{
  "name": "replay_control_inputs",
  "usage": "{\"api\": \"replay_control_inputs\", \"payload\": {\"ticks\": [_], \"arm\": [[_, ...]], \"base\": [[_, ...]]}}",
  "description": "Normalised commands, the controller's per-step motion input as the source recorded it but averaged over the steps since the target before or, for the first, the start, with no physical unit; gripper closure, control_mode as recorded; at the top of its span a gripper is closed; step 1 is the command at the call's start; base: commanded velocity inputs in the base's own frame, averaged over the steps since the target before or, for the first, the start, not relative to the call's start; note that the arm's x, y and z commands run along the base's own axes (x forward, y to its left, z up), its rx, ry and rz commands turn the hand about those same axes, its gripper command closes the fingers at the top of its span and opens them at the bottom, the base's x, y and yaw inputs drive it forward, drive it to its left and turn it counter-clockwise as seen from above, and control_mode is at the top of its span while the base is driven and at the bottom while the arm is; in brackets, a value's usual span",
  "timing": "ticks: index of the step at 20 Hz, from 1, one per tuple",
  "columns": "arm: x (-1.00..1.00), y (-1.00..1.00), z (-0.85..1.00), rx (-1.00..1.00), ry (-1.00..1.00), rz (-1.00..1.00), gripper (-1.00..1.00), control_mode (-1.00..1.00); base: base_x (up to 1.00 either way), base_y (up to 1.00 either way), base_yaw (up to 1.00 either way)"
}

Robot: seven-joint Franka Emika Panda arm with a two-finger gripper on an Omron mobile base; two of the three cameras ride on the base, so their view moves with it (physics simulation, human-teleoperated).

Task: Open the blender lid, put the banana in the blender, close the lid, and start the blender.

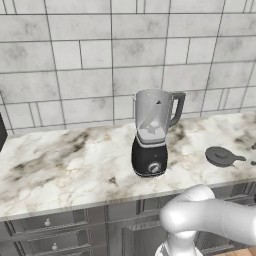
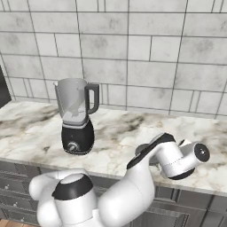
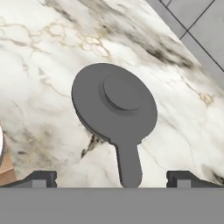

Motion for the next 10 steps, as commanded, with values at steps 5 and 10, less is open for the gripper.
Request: {"api": "replay_control_inputs", "payload": {"ticks": [5, 10], "arm": [[0.32, 0.18, -0.29, -0.10, 0.07, 0.00, -1.00, -1.00], [0.38, 0.03, -0.22, -0.04, 0.07, 0.00, -1.00, -1.00]], "base": [[0.00, 0.00, 0.00], [0.00, 0.00, 0.00]]}}
